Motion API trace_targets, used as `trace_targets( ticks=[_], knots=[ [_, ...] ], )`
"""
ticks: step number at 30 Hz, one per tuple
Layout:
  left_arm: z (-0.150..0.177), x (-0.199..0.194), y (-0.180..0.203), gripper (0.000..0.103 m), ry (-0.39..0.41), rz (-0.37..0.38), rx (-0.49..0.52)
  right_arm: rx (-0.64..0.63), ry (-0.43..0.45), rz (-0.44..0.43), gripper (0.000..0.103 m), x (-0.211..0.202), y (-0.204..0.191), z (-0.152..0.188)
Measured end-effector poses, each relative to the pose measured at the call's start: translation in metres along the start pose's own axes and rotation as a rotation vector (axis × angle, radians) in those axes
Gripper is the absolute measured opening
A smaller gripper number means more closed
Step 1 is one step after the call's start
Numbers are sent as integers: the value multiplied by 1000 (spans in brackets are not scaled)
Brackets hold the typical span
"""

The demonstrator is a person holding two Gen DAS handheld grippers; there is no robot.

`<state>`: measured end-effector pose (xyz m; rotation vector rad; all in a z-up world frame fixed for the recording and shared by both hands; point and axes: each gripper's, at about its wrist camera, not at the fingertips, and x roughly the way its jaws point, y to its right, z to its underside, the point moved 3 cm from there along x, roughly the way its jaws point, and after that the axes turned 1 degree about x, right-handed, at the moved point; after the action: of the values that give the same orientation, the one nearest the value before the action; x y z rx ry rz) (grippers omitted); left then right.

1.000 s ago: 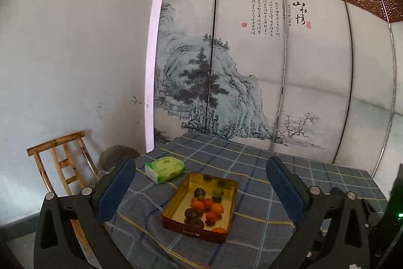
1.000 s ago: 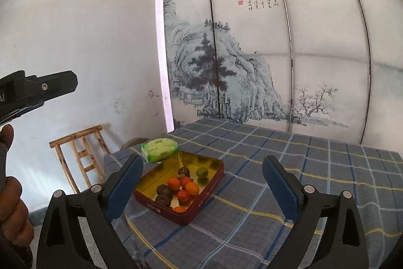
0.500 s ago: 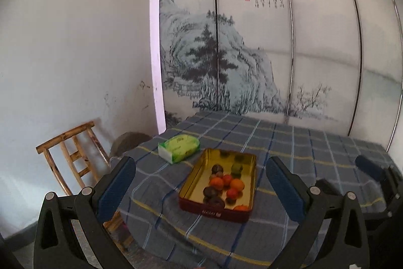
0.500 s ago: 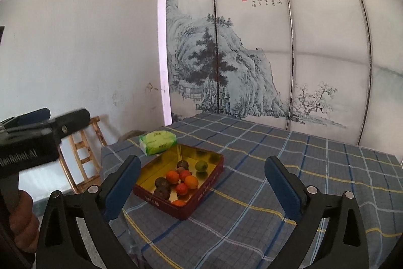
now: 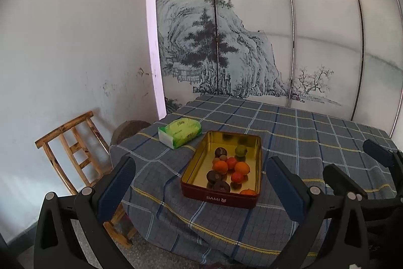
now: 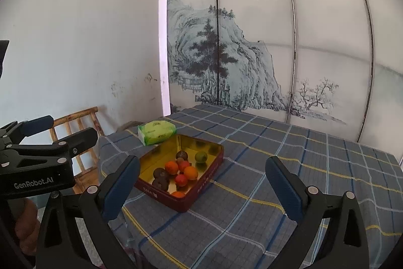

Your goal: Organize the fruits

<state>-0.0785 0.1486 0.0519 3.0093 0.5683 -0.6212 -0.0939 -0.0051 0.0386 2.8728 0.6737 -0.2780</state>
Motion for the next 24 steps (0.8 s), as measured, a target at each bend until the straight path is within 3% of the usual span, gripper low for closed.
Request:
trace_targets(
  ticks=[14, 20, 24],
  knots=[
    [7, 30, 7, 103, -83, 23, 19, 18, -58, 8, 100, 13, 12, 10],
    [7, 47, 18, 103, -110, 39, 32, 59, -143, 46, 100, 31, 54, 26],
    [5, 57, 27, 103, -114, 21, 75, 61, -236, 140, 100, 61, 109, 45]
  ],
)
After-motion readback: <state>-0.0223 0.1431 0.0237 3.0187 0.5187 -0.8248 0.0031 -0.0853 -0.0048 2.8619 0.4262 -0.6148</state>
